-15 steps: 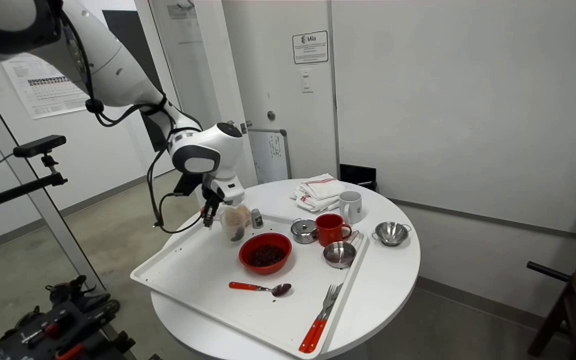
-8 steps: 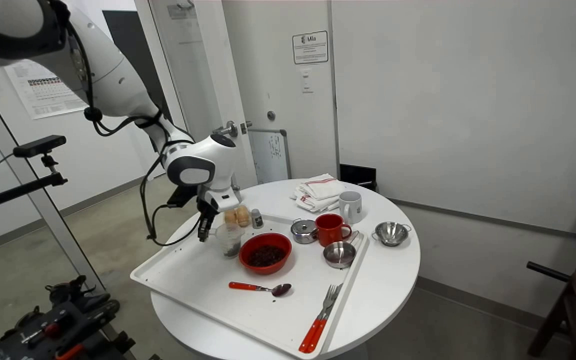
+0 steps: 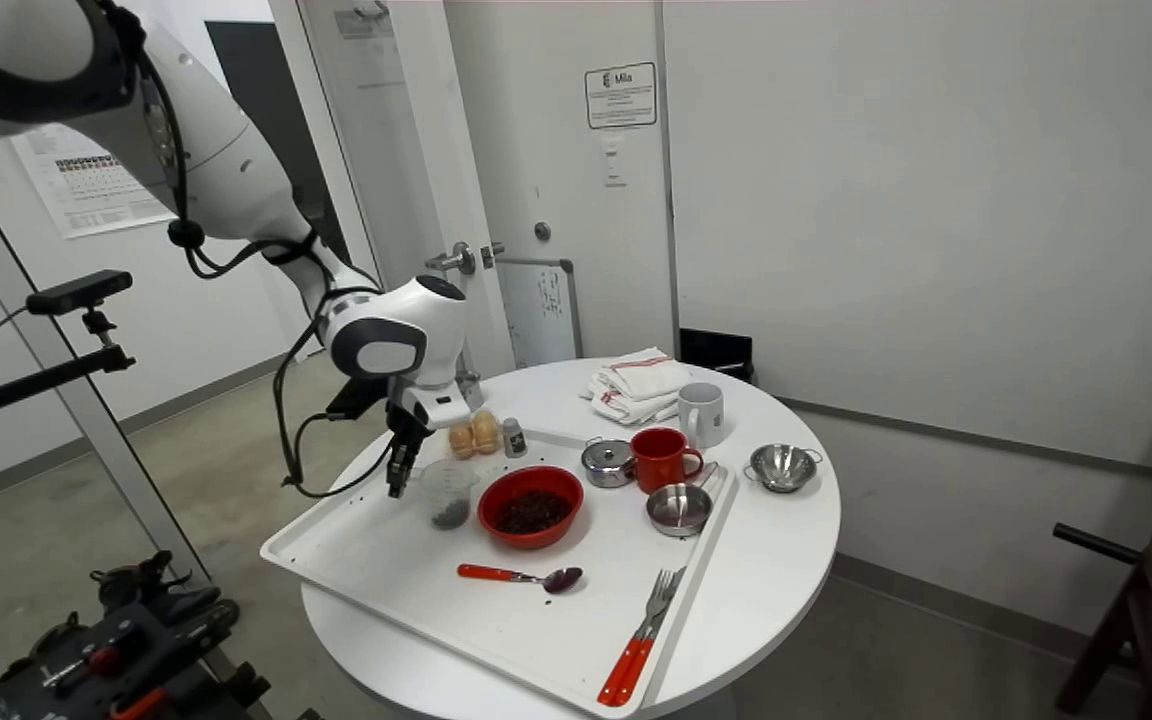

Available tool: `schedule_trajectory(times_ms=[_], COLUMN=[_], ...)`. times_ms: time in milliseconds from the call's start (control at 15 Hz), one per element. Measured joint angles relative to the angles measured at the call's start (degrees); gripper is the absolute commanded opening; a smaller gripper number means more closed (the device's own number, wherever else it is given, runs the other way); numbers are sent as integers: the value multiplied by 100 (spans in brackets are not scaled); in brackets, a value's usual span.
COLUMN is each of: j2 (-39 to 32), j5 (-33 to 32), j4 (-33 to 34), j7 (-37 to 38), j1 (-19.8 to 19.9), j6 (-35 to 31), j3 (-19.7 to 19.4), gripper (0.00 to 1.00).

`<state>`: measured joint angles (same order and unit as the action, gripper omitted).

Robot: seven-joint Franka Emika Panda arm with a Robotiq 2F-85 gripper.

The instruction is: Pour some contents of the jug into the red bowl

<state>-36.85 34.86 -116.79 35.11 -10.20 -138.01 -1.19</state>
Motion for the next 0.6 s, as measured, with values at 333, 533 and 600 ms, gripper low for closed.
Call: schedule_trajectory(times_ms=[333, 533, 600], j2=[-33, 10, 58], j5=[-42, 30, 54], j4=[5, 21, 21], j7=[83, 63, 55], j1=[39, 192, 271], j6=[27, 29, 44], j3=[51, 163, 215], gripper=[100, 100, 100])
